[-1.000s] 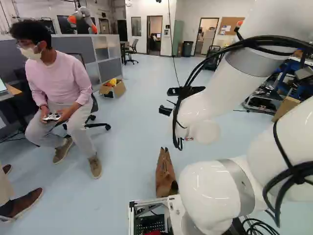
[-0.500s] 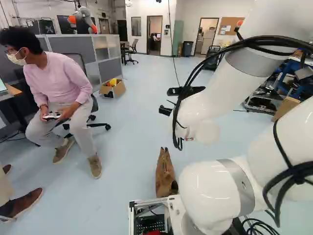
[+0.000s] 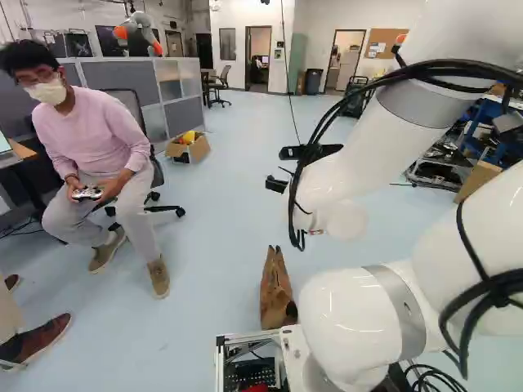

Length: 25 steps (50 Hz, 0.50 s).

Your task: Pick up the grocery bag from the ground

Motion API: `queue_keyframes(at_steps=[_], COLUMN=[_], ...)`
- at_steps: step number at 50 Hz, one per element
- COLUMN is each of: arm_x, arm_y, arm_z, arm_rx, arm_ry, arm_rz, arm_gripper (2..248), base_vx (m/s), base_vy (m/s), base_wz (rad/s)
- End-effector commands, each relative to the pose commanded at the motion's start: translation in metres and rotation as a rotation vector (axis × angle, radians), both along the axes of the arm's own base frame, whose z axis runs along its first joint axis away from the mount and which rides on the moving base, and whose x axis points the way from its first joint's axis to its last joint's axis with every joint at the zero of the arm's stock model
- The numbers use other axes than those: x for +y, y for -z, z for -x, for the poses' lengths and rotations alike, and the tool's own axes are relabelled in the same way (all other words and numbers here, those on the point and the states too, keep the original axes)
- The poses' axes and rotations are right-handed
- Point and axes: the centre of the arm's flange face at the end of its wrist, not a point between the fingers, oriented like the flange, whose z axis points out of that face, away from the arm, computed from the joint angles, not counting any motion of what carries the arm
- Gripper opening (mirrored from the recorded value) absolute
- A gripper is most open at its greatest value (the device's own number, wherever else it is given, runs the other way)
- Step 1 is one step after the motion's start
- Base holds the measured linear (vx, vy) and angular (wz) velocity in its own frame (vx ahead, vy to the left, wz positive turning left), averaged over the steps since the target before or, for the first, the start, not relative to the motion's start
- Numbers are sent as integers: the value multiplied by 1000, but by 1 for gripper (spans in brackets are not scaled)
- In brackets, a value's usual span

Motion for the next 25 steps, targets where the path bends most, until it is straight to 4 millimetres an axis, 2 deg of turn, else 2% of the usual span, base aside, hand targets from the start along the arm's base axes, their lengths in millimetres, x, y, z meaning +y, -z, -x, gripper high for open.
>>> queue_keyframes(at_steps=[6,25], arm_x=[0,4], arm_y=[3,24], arm_z=[1,13], arm_rx=[30,304], arm_ry=[-2,-77], arm_rz=[1,44], arm_gripper=[247,247], base_vx=[0,0], base_vy=[0,0], base_wz=[0,0])
